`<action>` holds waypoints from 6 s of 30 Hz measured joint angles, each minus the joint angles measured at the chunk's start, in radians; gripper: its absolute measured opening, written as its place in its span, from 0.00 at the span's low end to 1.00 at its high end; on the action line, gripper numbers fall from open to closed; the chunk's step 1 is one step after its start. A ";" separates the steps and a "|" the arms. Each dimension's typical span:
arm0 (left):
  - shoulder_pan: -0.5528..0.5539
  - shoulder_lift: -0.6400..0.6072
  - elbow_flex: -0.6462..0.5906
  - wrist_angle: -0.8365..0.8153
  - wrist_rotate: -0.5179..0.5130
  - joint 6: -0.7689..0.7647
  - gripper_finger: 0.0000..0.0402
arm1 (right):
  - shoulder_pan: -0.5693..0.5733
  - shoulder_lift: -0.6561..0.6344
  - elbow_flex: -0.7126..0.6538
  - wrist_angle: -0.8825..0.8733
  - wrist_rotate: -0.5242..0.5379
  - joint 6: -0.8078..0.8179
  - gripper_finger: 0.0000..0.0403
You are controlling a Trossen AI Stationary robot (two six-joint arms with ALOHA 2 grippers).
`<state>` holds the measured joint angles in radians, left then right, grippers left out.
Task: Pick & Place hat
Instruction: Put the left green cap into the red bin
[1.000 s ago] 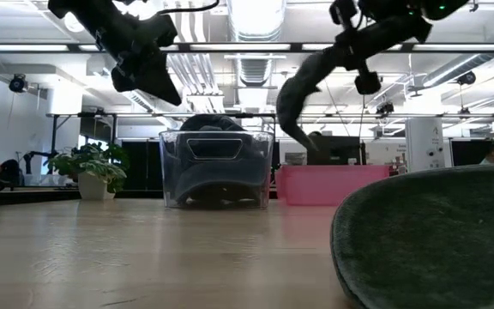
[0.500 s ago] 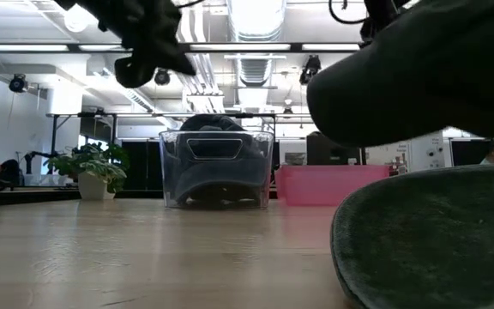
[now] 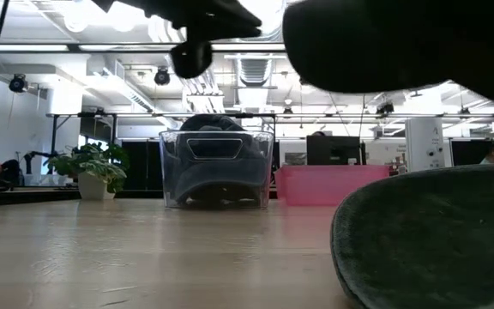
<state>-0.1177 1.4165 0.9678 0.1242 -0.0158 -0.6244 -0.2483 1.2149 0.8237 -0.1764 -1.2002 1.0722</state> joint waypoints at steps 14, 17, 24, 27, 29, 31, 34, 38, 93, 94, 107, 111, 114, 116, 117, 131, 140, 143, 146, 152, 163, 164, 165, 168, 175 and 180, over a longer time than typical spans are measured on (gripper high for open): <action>-0.075 0.032 0.144 -0.075 0.024 0.290 0.26 | 0.000 0.002 0.063 0.004 -0.002 -0.030 0.03; -0.076 0.023 0.142 -0.107 0.064 0.293 0.26 | 0.000 0.002 0.070 0.000 -0.008 -0.029 0.03; -0.059 0.000 0.140 -0.184 0.091 0.301 0.26 | 0.000 -0.004 0.074 0.001 -0.008 -0.028 0.03; -0.060 0.009 0.141 -0.137 0.108 0.309 0.26 | -0.001 -0.004 0.074 0.001 -0.009 -0.025 0.03; -0.061 0.020 0.141 -0.123 0.111 0.310 0.26 | -0.001 -0.004 0.074 0.001 -0.009 -0.025 0.03; -0.060 0.029 0.140 -0.121 0.117 0.310 0.26 | -0.001 -0.004 0.073 0.001 -0.009 -0.025 0.03; -0.059 0.034 0.140 -0.096 0.133 0.310 0.26 | -0.001 -0.004 0.073 0.001 -0.010 -0.025 0.03; -0.056 0.052 0.141 -0.077 0.136 0.310 0.26 | -0.001 -0.004 0.076 0.001 -0.010 -0.025 0.03; 0.214 0.117 0.063 0.981 -0.184 -0.152 0.02 | 0.213 -0.499 0.016 0.100 1.766 -0.283 0.34; 0.227 0.132 0.078 1.005 -0.178 -0.169 0.02 | 0.213 -0.467 0.011 0.147 1.761 -0.292 0.34; 0.280 0.319 0.332 1.093 -0.005 -0.253 0.02 | 0.188 -0.222 0.006 0.646 1.682 -0.370 0.27; 0.288 0.337 0.370 1.099 0.026 -0.248 0.02 | 0.189 -0.217 0.006 0.665 1.674 -0.370 0.25; 0.295 0.348 0.372 1.084 0.029 -0.251 0.02 | 0.189 -0.221 0.006 0.671 1.673 -0.386 0.25; 0.306 0.348 0.373 1.085 0.032 -0.249 0.02 | 0.192 -0.227 0.006 0.654 1.673 -0.393 0.26; 0.313 0.343 0.373 1.090 0.032 -0.249 0.02 | 0.192 -0.231 0.006 0.650 1.669 -0.393 0.27; 0.396 0.381 0.408 1.078 0.058 -0.350 0.02 | 0.155 -0.231 0.006 0.668 1.660 -0.396 0.46; 0.393 0.436 0.447 1.082 0.053 -0.449 0.02 | 0.135 -0.231 0.006 0.684 1.668 -0.448 0.51; 0.393 0.459 0.481 1.080 0.069 -0.479 0.02 | 0.121 -0.231 0.006 0.681 1.663 -0.456 0.50; 0.393 0.468 0.512 1.090 0.095 -0.490 0.02 | 0.114 -0.231 0.006 0.685 1.639 -0.487 0.48; 0.392 0.474 0.528 1.050 0.115 -0.510 0.02 | 0.110 -0.233 0.007 0.692 1.630 -0.521 0.40; 0.391 0.474 0.516 0.958 0.142 -0.467 0.03 | 0.105 -0.238 0.007 0.732 1.642 -0.575 0.06; 0.391 0.473 0.516 0.934 0.146 -0.457 0.04 | 0.101 -0.240 0.006 0.726 1.642 -0.574 0.05; 0.392 0.471 0.517 0.913 0.145 -0.450 0.06 | 0.098 -0.240 0.006 0.720 1.641 -0.568 0.04; 0.394 0.470 0.516 0.842 0.146 -0.416 0.16 | 0.081 -0.248 0.006 0.667 1.647 -0.540 0.04; 0.389 0.426 0.455 0.501 0.293 -0.242 0.37 | -0.020 -0.283 0.007 0.411 1.632 -0.382 0.03; 0.384 0.318 0.336 0.253 0.287 -0.136 0.41 | -0.160 -0.287 0.007 0.163 1.428 -0.248 0.03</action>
<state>0.2659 1.7341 1.3033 0.3770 0.2710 -0.7606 -0.4086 0.9280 0.8305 -0.0136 0.2278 0.8241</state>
